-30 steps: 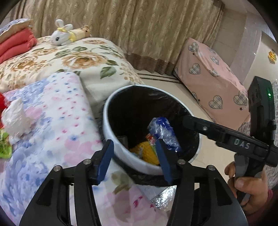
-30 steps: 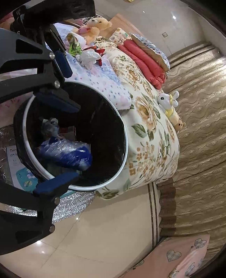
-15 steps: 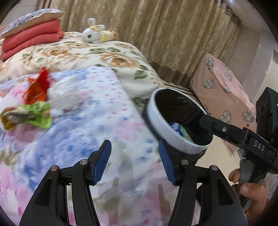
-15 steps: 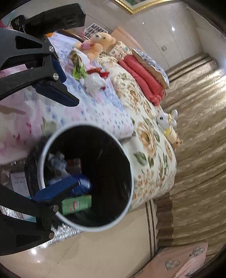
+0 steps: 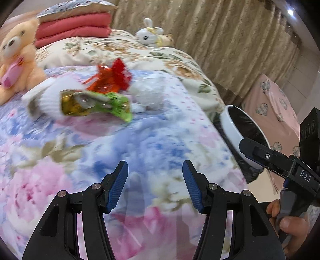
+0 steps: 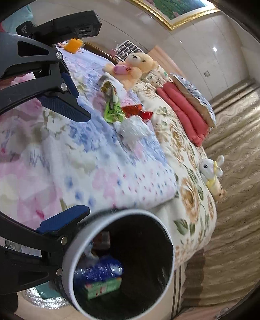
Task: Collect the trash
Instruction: 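Move both open tools back toward the trash on the bed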
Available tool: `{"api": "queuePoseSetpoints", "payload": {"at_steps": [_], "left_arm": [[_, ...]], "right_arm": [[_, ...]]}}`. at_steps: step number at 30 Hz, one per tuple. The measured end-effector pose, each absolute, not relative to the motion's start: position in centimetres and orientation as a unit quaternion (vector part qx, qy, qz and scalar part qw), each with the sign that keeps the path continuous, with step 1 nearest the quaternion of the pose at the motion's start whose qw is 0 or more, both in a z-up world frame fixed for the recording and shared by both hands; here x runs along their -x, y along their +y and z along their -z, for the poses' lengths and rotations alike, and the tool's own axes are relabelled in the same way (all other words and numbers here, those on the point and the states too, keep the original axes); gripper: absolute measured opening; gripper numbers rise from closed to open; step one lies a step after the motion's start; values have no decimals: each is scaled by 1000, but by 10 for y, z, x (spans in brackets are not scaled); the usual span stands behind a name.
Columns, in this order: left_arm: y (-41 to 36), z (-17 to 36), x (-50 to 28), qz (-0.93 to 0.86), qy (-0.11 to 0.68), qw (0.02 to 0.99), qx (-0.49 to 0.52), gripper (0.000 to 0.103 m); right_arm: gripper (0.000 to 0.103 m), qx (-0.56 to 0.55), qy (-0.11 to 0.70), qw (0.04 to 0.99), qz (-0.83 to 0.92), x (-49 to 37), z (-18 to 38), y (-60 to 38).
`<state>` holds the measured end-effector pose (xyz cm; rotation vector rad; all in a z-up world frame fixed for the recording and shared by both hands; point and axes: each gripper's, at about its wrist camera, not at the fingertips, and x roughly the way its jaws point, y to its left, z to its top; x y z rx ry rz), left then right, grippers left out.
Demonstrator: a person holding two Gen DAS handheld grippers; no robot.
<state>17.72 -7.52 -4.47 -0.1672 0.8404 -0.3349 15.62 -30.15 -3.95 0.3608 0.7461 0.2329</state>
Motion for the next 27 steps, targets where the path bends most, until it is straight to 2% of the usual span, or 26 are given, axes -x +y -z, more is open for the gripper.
{"api": "queuePoseSetpoints", "payload": {"at_steps": [14,27], "left_arm": [[5,56,-188,86,412,899,123,57],[43,60,-232,48,408,898,154,57]], "right_arm": [[87,-170,378,900,-138,-186,54,-257],[87,-175,369,901,-143,-231,55,-237]]}}
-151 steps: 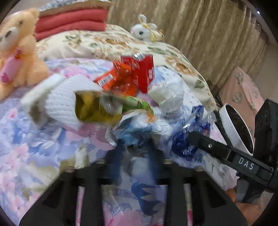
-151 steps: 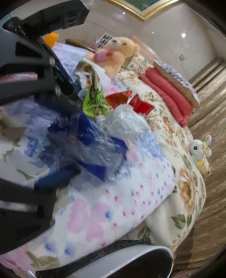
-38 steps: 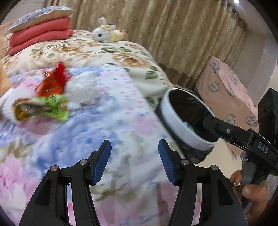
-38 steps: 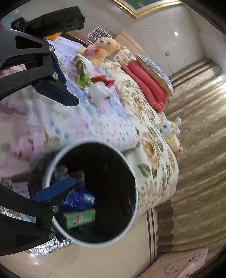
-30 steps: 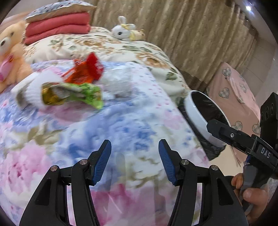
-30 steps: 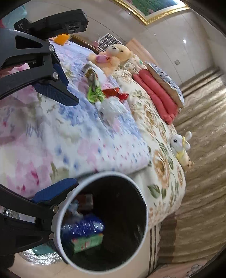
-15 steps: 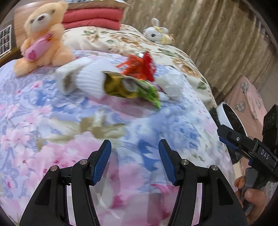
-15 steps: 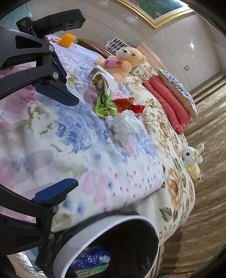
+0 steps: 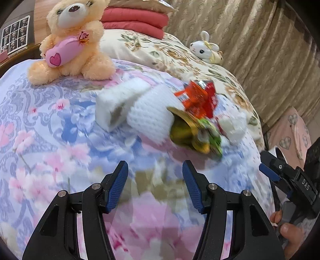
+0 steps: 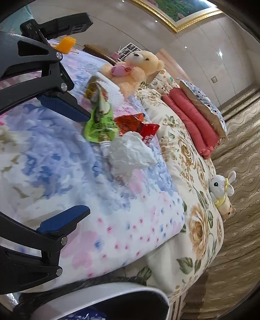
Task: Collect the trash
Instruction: 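Grasp the white foam mesh sleeve with the left tool while the right tool grasps the white tissue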
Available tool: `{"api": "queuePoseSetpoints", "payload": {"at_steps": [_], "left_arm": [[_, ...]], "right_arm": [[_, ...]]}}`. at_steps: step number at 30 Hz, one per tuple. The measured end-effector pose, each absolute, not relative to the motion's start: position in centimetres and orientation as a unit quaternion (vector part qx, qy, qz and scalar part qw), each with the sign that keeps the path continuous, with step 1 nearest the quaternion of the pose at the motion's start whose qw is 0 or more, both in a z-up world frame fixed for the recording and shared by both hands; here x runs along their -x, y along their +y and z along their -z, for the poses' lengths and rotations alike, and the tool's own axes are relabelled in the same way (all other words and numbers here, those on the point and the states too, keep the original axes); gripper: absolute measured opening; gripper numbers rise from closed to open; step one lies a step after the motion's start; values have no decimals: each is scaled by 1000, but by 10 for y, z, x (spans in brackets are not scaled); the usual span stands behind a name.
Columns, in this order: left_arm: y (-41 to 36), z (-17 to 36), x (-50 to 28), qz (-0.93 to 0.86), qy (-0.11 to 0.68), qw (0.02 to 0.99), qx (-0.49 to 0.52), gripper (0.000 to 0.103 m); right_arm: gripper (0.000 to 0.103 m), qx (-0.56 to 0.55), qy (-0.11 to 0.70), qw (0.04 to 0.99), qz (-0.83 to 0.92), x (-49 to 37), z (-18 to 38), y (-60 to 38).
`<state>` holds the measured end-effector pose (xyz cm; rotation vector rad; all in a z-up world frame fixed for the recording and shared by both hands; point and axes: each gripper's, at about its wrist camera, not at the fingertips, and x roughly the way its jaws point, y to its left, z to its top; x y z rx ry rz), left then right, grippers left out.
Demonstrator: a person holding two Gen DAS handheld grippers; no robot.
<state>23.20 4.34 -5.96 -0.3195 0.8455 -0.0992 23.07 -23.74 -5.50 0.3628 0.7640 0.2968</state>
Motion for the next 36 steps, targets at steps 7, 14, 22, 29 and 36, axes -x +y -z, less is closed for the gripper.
{"api": "queuePoseSetpoints", "payload": {"at_steps": [7,14,22,29,36], "left_arm": [[64,58,-257,48,396,898,188,57],[62,64,-277,62,400,892,202,48],[42,57,-277,81,385,905,160,20],[44,47,-246,80,367,912,165,18],[14,47,-203,127,382,902,153,18]], "right_arm": [[87,-186,365,901,-141,-259,55,-234],[81,-186,366,901,-140,-287,59,-226],[39,-159,373,902,-151,-291,65,-214],[36,-170,367,902,-151,-269,59,-230],[36,-180,368,901,-143,-235,58,-251]]}}
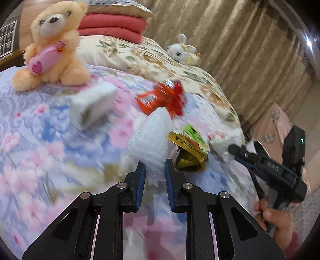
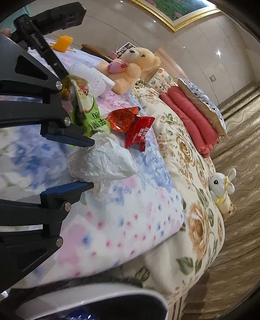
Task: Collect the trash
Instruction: 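Grasp the white foam mesh sleeve with the left tool while the right tool grasps the white tissue, then carry the foam sleeve and tissue with both tools over the trash bin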
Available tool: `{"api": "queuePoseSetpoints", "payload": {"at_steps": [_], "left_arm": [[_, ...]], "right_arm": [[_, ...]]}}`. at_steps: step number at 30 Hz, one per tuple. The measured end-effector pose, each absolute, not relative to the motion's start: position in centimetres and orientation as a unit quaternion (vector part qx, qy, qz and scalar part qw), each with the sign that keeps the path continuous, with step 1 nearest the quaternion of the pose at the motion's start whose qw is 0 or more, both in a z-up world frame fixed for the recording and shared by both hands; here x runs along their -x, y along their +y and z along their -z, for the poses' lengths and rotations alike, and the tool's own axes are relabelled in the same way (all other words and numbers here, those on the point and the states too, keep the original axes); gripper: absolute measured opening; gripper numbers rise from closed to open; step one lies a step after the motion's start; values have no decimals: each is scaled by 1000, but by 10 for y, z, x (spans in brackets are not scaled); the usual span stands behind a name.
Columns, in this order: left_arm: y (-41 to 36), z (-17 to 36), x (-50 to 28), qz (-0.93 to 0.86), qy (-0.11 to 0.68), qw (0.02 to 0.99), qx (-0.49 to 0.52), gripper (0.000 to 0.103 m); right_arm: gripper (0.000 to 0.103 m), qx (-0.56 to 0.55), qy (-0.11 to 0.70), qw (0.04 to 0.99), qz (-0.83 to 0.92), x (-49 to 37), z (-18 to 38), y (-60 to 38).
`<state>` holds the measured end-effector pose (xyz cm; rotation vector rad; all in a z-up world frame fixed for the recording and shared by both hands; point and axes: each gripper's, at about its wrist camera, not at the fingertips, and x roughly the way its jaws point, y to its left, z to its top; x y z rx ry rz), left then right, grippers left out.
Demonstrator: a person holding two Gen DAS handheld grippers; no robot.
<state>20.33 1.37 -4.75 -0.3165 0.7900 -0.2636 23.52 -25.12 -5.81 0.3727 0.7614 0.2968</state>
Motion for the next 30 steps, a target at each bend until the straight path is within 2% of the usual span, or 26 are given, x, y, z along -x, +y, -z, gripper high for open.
{"api": "queuePoseSetpoints", "payload": {"at_steps": [12,30], "left_arm": [[-56,36,-157,207,385,892,115,18],[-144,15,-142,283,377,879,72,18]], "right_arm": [[36,-191,338,914,-115,-179,37,-297],[36,-221,304,925,-55,-122,26,-376]]}}
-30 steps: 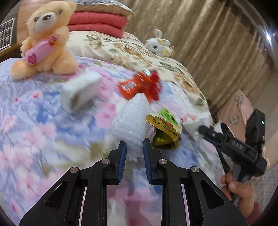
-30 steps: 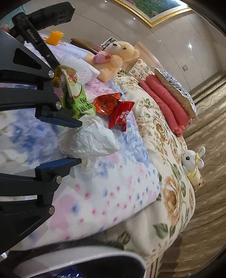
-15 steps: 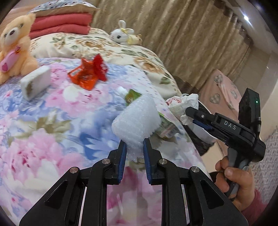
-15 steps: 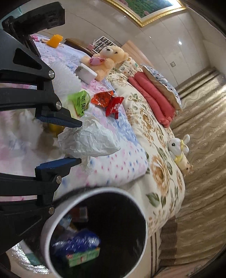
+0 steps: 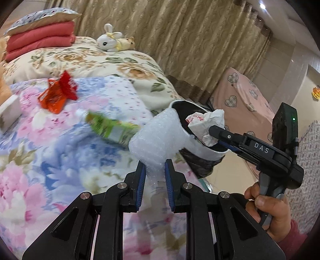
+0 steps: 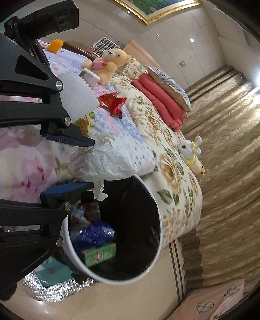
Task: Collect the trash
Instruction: 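Carry the foam sleeve and tissue with both tools over the trash bin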
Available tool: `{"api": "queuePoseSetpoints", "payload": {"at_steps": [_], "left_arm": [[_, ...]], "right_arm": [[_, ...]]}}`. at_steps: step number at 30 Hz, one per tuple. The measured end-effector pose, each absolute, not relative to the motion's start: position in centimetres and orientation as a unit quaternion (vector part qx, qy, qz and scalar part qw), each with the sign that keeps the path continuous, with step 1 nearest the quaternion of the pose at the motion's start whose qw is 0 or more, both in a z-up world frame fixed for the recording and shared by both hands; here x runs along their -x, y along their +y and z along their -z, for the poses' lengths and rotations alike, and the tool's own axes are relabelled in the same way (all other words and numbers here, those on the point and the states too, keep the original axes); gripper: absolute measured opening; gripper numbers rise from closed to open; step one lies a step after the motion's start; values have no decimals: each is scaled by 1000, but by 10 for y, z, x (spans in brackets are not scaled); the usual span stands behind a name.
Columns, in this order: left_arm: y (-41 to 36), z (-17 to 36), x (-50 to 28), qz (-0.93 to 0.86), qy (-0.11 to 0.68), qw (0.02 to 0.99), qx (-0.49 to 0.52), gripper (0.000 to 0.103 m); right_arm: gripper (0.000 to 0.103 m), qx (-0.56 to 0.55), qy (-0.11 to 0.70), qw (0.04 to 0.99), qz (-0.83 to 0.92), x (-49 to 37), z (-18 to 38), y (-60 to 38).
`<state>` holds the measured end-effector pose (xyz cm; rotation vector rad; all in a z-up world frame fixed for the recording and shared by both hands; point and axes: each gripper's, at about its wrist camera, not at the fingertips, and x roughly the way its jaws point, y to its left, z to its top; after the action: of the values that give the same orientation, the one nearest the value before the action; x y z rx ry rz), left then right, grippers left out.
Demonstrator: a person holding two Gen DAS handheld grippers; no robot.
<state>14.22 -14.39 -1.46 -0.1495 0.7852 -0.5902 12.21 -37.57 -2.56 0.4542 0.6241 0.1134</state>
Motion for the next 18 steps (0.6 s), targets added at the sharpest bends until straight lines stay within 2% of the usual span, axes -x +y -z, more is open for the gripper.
{"api": "queuePoseSetpoints", "payload": {"at_steps": [18], "left_arm": [[-221,6,-159,311,379,871,27,18]], "right_arm": [[36,-231,296,927,-13,-112,22,-429]]}}
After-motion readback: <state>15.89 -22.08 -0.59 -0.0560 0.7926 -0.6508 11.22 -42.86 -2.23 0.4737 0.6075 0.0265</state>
